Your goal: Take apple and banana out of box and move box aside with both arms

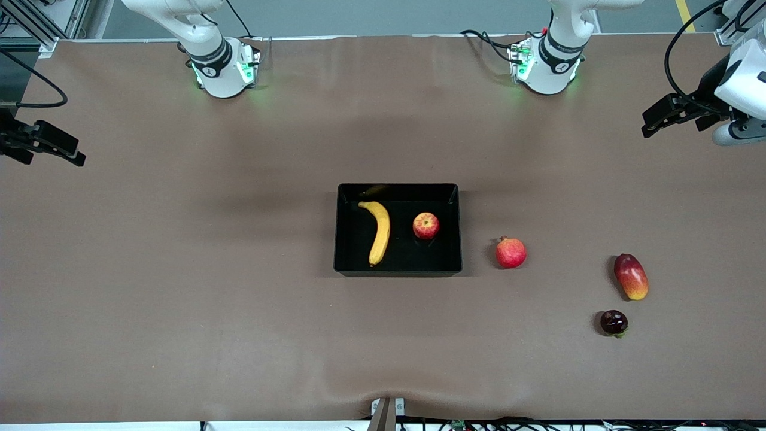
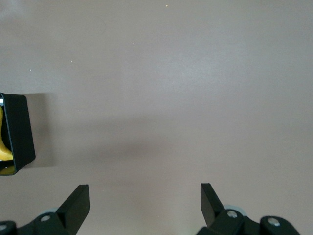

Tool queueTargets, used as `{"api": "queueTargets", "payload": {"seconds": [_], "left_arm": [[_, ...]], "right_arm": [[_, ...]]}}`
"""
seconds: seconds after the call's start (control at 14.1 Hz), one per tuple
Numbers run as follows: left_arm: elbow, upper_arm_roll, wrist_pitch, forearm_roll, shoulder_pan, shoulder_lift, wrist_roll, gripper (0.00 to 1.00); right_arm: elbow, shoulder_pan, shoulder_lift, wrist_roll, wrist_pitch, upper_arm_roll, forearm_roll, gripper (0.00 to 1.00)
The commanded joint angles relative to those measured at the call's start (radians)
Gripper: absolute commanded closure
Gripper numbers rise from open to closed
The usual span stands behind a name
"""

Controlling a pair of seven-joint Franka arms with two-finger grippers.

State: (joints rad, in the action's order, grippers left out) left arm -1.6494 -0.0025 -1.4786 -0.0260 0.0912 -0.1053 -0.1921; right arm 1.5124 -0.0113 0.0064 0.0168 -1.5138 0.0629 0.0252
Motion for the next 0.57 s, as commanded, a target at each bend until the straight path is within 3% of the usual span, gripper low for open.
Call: {"api": "queueTargets", "payload": {"seconds": [0.0, 0.28, 0.5], "left_arm": [[0.033, -0.004, 0.023, -0.023, 0.002, 0.013, 0.013, 0.0], [0.088, -0.013, 0.024, -0.022, 0.004, 0.064, 0.014, 0.0], [0.074, -0.066, 0.008, -0.005, 0.005, 0.123, -0.024, 0.0]], "right_arm": [[-0.006, -0.007, -0.005, 0.006, 0.012, -0.008, -0.005, 0.0], [-0.003, -0.001, -0.005, 0.006, 0.046, -0.006, -0.005, 0.0], [-0.012, -0.012, -0.005, 0.006, 0.07, -0.006, -0.005, 0.0]]}}
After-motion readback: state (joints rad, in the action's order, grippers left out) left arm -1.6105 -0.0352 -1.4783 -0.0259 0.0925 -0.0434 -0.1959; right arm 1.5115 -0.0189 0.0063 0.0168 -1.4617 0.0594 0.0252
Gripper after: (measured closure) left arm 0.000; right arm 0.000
